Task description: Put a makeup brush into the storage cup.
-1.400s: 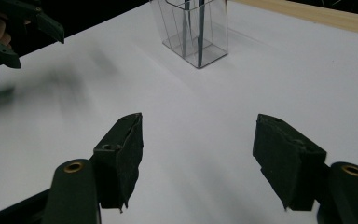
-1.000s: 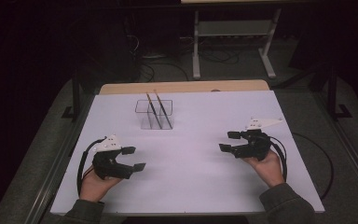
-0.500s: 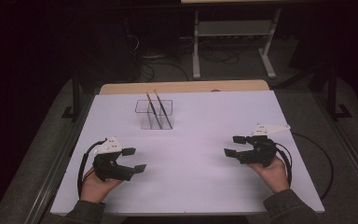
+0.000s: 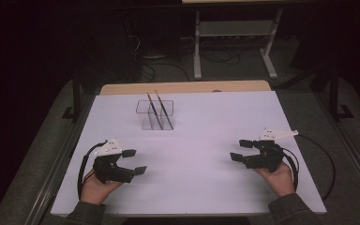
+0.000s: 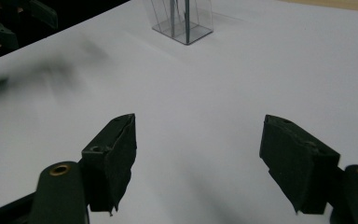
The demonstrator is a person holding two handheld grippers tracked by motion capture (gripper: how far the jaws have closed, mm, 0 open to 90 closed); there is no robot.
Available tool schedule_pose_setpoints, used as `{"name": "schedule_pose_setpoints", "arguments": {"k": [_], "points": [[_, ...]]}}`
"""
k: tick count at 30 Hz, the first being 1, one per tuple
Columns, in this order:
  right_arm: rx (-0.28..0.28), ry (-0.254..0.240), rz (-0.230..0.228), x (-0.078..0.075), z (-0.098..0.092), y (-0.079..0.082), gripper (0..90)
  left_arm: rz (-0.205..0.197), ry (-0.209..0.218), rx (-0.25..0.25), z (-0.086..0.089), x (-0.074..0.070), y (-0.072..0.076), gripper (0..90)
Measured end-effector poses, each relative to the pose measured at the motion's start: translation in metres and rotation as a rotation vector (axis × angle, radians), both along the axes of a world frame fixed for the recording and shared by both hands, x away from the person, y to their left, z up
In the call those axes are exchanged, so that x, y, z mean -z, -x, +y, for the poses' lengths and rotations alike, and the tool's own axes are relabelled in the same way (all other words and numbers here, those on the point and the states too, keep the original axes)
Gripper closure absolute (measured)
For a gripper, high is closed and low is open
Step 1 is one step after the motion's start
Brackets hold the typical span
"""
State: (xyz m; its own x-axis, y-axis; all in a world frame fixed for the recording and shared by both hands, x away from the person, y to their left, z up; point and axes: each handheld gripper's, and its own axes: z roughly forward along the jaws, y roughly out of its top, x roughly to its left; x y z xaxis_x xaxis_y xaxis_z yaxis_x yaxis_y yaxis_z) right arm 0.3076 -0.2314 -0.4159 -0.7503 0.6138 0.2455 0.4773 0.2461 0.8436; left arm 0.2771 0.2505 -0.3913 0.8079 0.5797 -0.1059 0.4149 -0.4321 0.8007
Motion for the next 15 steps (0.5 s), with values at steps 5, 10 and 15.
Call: {"name": "schedule_pose_setpoints", "arguments": {"k": [5, 10, 15], "points": [[0.009, -0.017, -0.009, 0.0016, -0.0044, 0.0027, 25.3, 0.009, 0.01, -0.003, -0.0001, 0.0013, 0.0008, 22.4], [0.019, -0.025, -0.005, 0.0035, -0.0089, 0.0062, 24.3, 0.011, 0.008, -0.001, 0.0006, 0.0029, 0.0005, 22.2], [0.021, -0.026, -0.009, 0.0056, -0.0104, 0.0085, 23.4, 0.015, 0.003, 0.001, 0.0, 0.0041, 0.0011, 22.0]]}}
